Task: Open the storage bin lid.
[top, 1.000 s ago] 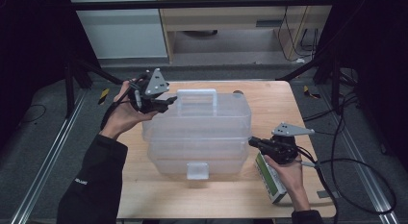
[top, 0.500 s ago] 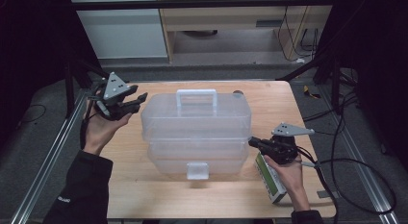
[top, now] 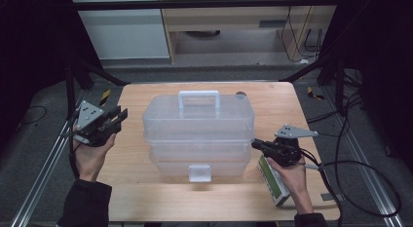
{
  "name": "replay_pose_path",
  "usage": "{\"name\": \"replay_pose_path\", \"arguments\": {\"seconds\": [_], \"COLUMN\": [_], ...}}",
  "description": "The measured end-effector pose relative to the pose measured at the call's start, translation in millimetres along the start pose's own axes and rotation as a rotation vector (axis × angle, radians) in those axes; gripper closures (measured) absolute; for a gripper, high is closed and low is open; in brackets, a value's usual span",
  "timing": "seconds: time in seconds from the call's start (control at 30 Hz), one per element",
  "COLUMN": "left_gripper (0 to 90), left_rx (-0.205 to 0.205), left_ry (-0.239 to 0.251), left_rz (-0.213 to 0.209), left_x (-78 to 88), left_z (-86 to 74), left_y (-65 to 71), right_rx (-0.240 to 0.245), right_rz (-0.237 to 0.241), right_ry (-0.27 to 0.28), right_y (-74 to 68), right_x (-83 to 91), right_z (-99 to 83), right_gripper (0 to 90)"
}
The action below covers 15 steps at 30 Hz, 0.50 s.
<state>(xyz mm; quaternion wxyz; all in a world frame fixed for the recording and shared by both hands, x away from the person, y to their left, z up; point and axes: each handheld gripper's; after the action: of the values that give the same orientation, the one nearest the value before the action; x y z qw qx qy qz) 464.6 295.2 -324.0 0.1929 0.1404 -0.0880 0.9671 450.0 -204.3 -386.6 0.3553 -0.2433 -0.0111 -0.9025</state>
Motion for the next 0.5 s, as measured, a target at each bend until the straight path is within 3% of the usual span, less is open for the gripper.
{"name": "replay_pose_path", "arguments": {"seconds": [0.13,0.37,0.43,0.5], "left_gripper": [73.8,82.1,83.0,84.5], "left_rx": [0.038,0.093,0.071,0.078], "left_ry": [-0.026,-0.048,-0.075,-0.083], "left_rz": [0.023,0.002,-0.01,-0.019], "left_x": [2.0,10.6,10.8,12.4], "left_z": [-20.3,-48.8,-53.6,-58.5], "left_y": [0.7,5.6,7.2,8.5], "right_rx": [0.001,0.005,0.005,0.007], "right_rz": [0.002,-0.004,-0.004,-0.005], "right_ry": [-0.003,-0.003,-0.003,-0.004], "right_y": [-0.4,-1.0,-1.2,-1.2], "right_x": [-0.9,-0.9,-1.0,-1.0], "right_z": [-0.3,-0.8,-0.9,-1.0], "right_gripper": [90.0,90.0,90.0,90.0]}}
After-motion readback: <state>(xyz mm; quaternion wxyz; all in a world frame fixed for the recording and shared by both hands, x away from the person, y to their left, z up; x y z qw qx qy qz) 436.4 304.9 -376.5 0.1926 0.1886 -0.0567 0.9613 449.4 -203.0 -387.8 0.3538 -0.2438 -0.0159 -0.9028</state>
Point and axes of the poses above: each handheld gripper's, and its own axes: x roughly backward along the jaws, z roughly out of its top, y roughly to its right, and after that the axes turned 1 degree about -z, right-handed
